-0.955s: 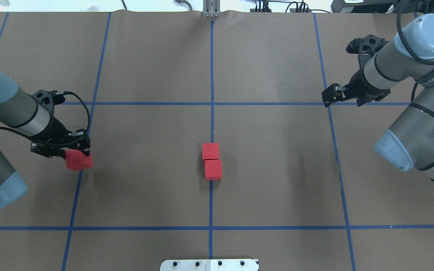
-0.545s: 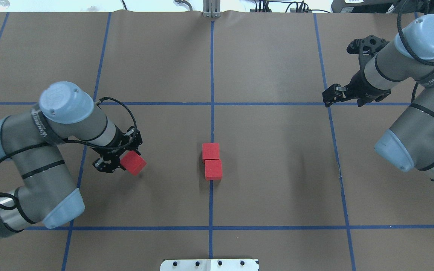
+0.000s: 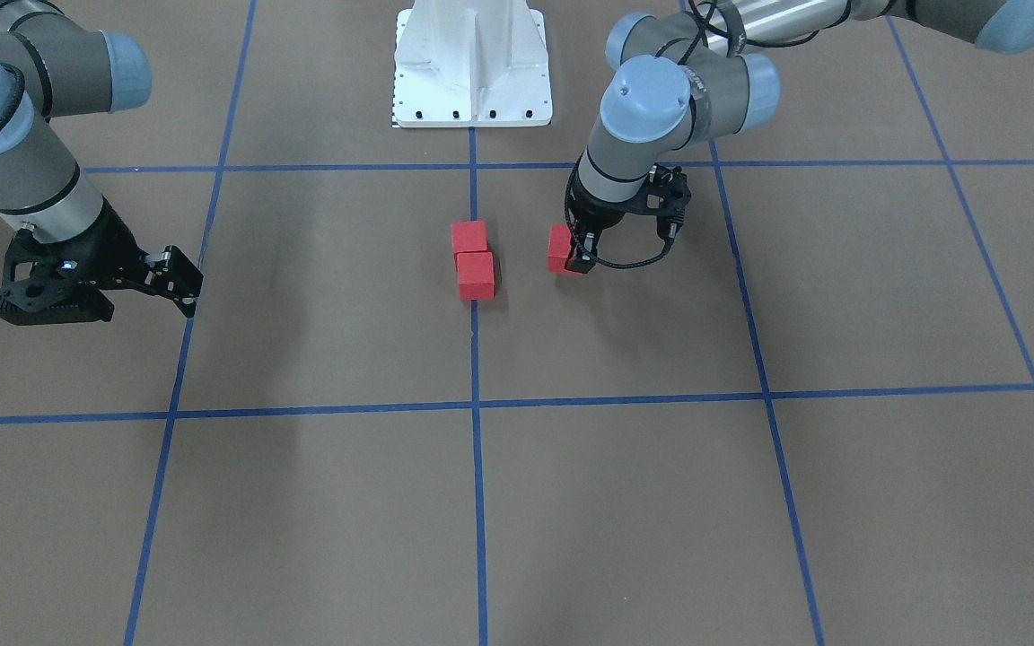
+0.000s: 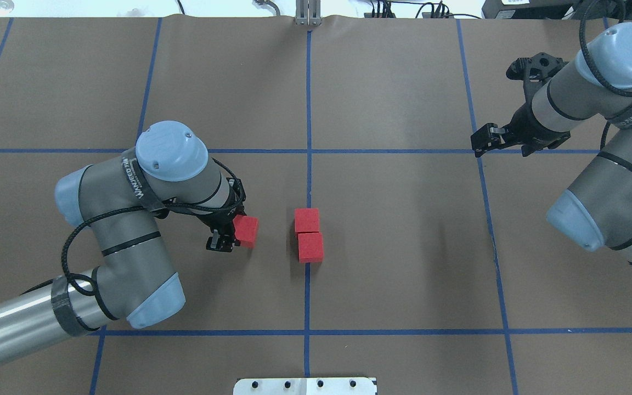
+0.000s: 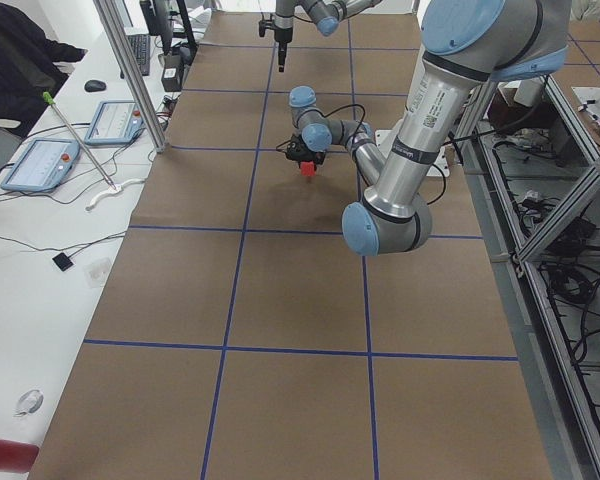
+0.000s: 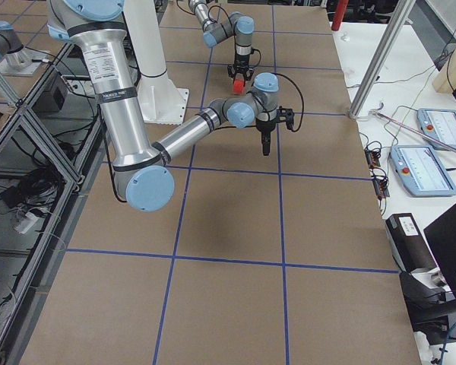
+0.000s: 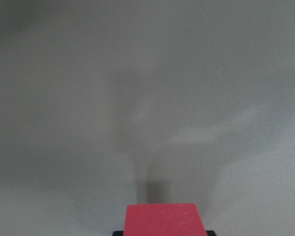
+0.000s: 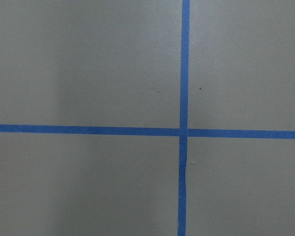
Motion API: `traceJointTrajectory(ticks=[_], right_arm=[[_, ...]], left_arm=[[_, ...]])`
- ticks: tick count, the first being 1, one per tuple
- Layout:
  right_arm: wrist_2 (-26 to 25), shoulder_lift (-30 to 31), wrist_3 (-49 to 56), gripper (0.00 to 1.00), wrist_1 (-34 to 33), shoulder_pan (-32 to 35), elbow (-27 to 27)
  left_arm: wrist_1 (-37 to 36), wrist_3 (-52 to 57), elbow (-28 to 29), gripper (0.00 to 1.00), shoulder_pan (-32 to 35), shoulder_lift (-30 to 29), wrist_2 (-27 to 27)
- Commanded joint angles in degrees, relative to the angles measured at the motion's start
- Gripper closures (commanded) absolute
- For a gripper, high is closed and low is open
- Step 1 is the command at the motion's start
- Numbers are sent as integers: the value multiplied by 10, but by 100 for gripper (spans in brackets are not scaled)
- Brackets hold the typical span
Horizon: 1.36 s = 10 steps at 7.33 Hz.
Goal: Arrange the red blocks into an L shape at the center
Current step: 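Carry the cube with the left gripper toward the two stacked center cubes, then place the cube beside the farther center cube, pushing it flush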
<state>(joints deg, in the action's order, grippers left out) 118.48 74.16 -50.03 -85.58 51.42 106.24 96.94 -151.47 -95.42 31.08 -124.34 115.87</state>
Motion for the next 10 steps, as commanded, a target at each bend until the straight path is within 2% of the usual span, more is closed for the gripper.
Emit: traceJointTrajectory(ticks=[1, 5, 10], right_arm=[[0, 1, -1, 0, 1, 0, -1], [0, 1, -1, 0, 1, 0, -1], [0, 2, -2, 0, 1, 0, -2]], left_arm=[[4, -79, 52, 100, 6, -49, -4], [18, -120, 59, 100, 6, -60, -7], [35, -121, 87, 100, 2, -76, -6]])
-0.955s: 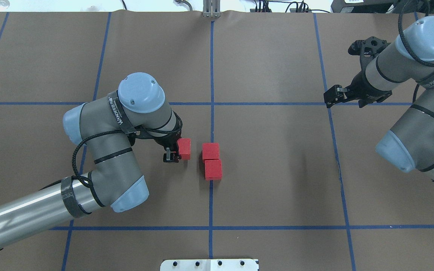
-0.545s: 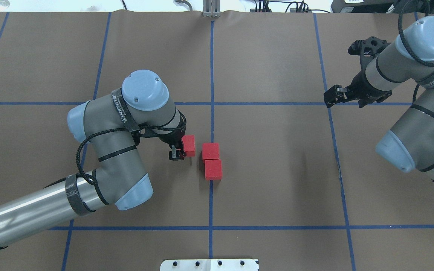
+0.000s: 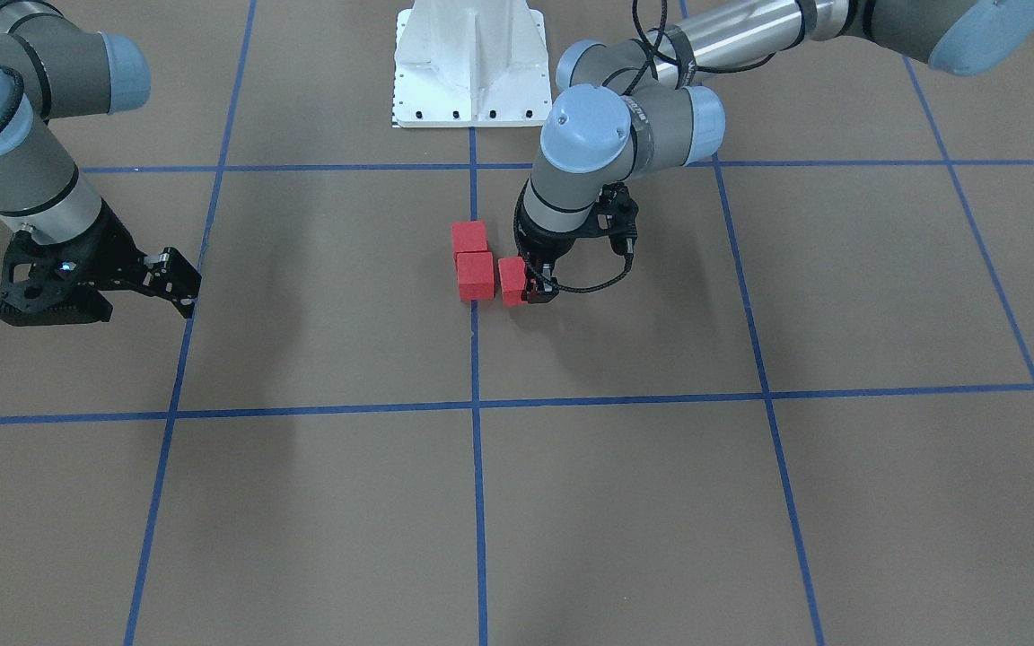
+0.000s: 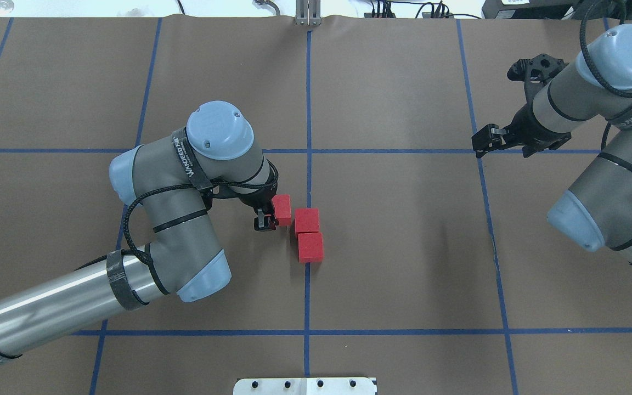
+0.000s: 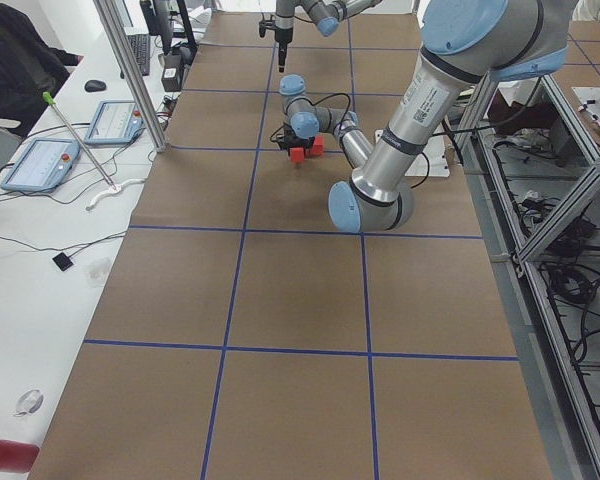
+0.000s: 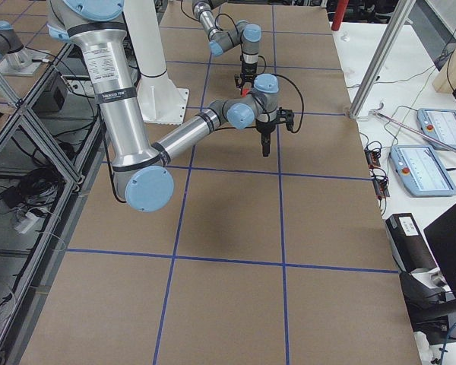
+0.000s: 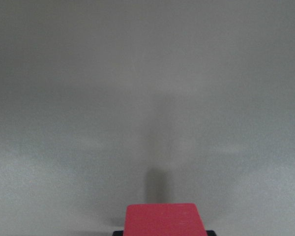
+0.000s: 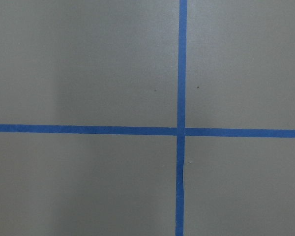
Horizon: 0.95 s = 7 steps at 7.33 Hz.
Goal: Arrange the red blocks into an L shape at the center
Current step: 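Place the cube beside the farther center cube, pushing it flush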
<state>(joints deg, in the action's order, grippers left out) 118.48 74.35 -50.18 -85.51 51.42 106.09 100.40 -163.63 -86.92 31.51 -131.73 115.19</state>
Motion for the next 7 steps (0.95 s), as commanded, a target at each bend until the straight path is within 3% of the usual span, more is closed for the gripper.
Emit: traceJointTrajectory(ticks=[1, 7], right_arm=[[0, 0, 0, 0, 0, 0, 0], [0, 0, -1, 0, 0, 0, -1]], left_arm=[[1, 1, 2, 100, -3, -2, 0], [6, 3, 4, 100, -16, 2, 0]])
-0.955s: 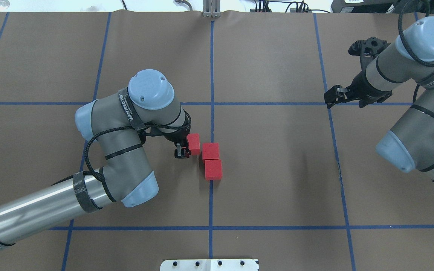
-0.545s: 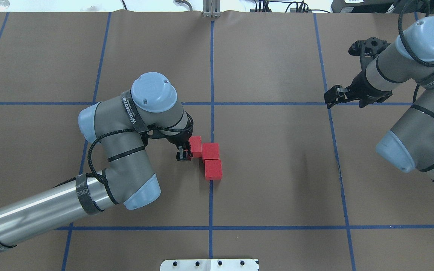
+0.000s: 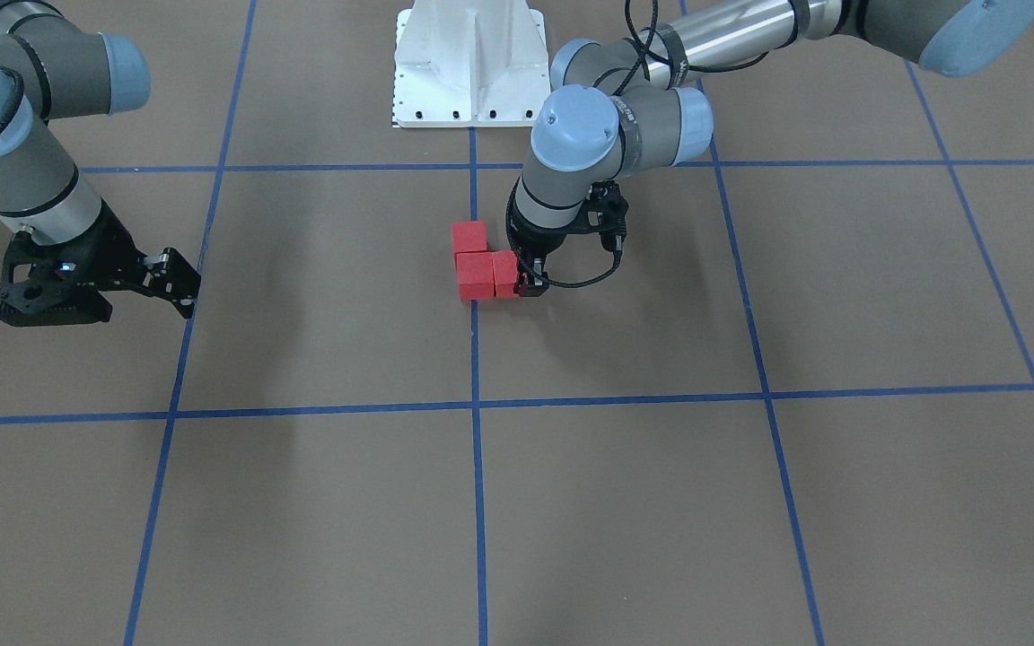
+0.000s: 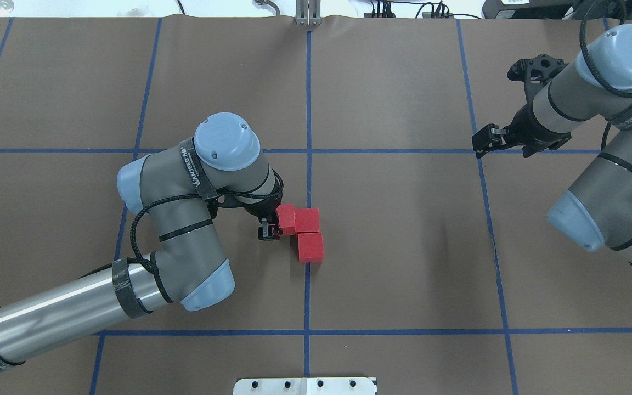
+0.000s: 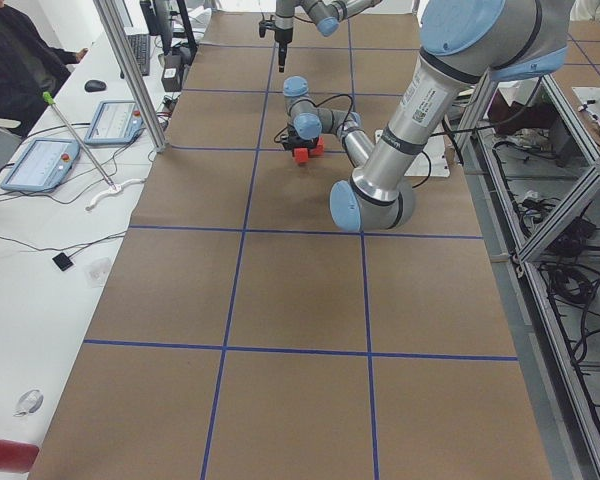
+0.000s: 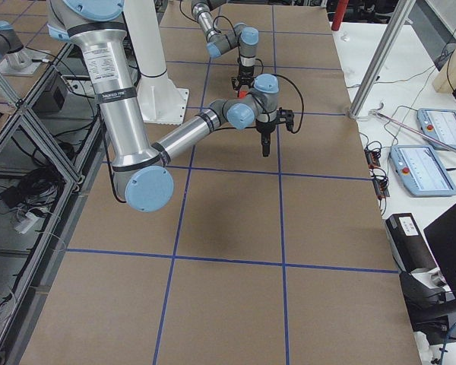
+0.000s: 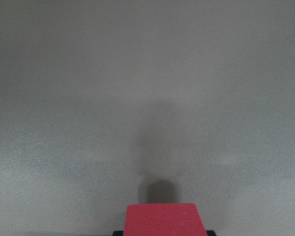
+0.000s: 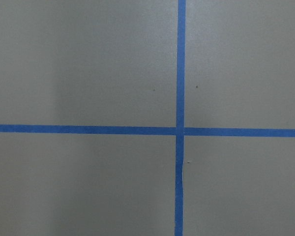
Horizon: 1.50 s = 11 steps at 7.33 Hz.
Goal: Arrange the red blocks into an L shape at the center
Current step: 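Place the cube beside the farther center cube, pushing it flush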
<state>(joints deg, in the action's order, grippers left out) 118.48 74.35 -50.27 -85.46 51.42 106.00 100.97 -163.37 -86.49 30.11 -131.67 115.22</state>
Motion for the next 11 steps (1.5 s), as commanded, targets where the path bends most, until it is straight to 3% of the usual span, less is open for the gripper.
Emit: traceJointTrajectory(ticks=[1, 9, 10, 11], right_arm=[[0, 0, -1, 0, 0, 0, 0], [0, 0, 1, 0, 0, 0, 0], [0, 0, 1, 0, 0, 0, 0], [0, 0, 1, 0, 0, 0, 0]], left_arm=[[0, 1, 0, 100, -4, 1, 0], [11, 2, 1, 100, -7, 1, 0], [12, 2, 0, 9, -7, 1, 0], [11, 1, 0, 0, -8, 1, 0]])
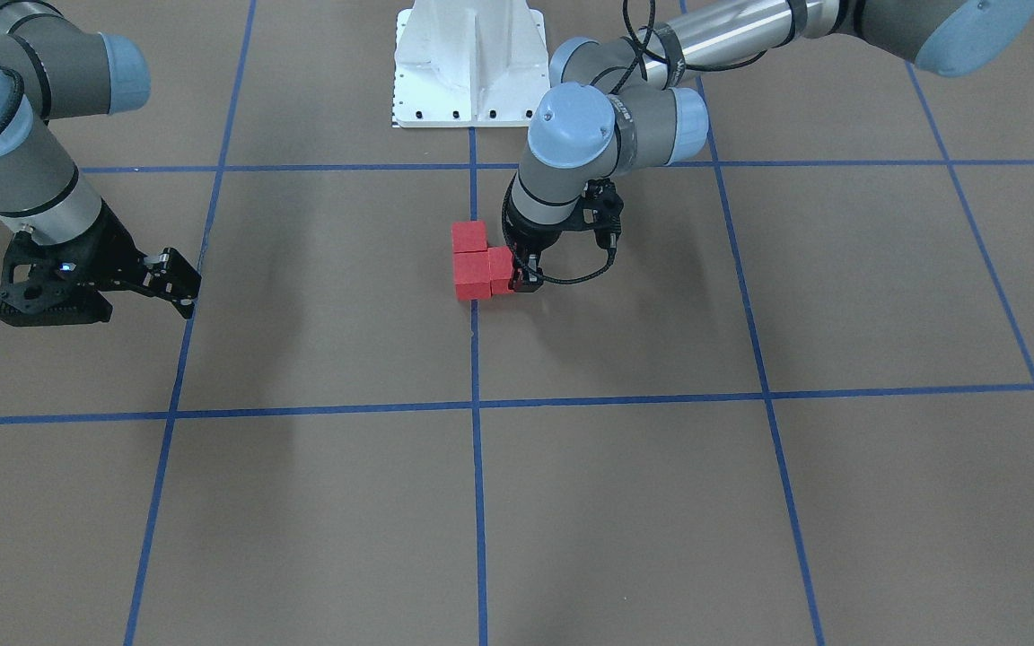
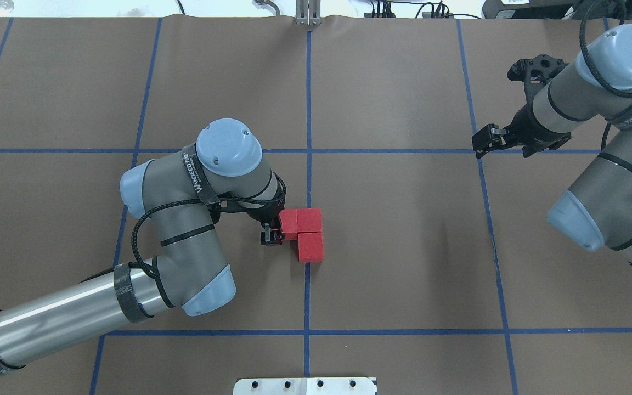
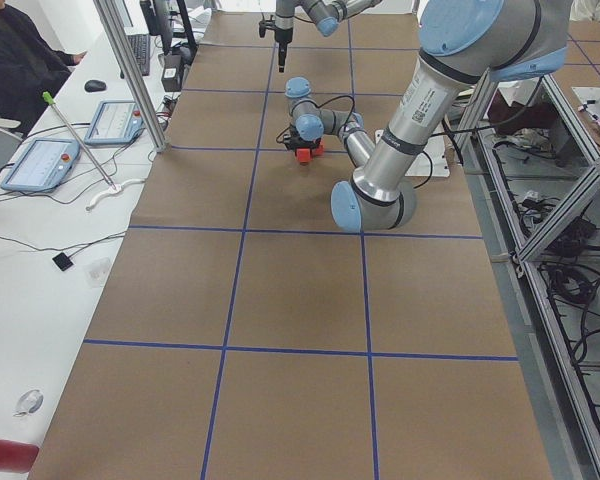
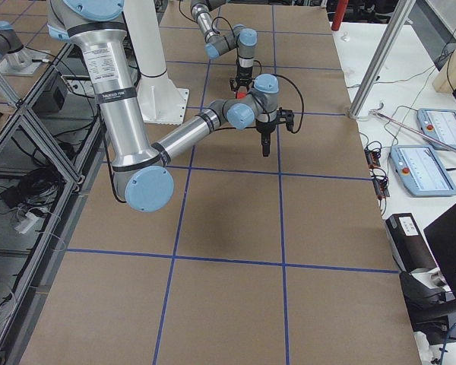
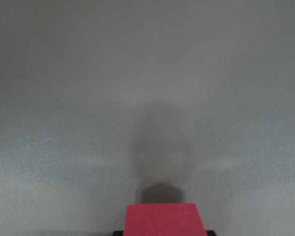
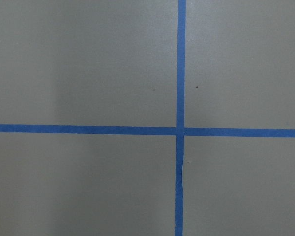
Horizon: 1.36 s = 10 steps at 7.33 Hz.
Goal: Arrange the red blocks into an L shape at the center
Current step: 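Place the cube beside the farther center cube, pushing it flush, then open the left gripper and draw it back from the cubes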
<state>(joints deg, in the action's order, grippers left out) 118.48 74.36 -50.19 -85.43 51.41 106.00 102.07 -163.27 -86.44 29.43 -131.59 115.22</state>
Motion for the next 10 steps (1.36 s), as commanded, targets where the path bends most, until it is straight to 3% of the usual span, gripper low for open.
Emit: traceJointTrajectory(ticks=[1, 5, 8, 10], right_arm=[[0, 0, 0, 0, 0, 0, 0], [0, -1, 0, 0, -1, 0, 0], [0, -1, 0, 0, 0, 0, 0], [0, -1, 0, 0, 0, 0, 0]], left_arm=[[0, -1, 0, 0, -1, 0, 0], [-3, 2, -17, 0, 3, 5, 3], [-4, 5, -82, 0, 1, 76, 4], [-3, 4, -78, 0, -10, 71, 2]])
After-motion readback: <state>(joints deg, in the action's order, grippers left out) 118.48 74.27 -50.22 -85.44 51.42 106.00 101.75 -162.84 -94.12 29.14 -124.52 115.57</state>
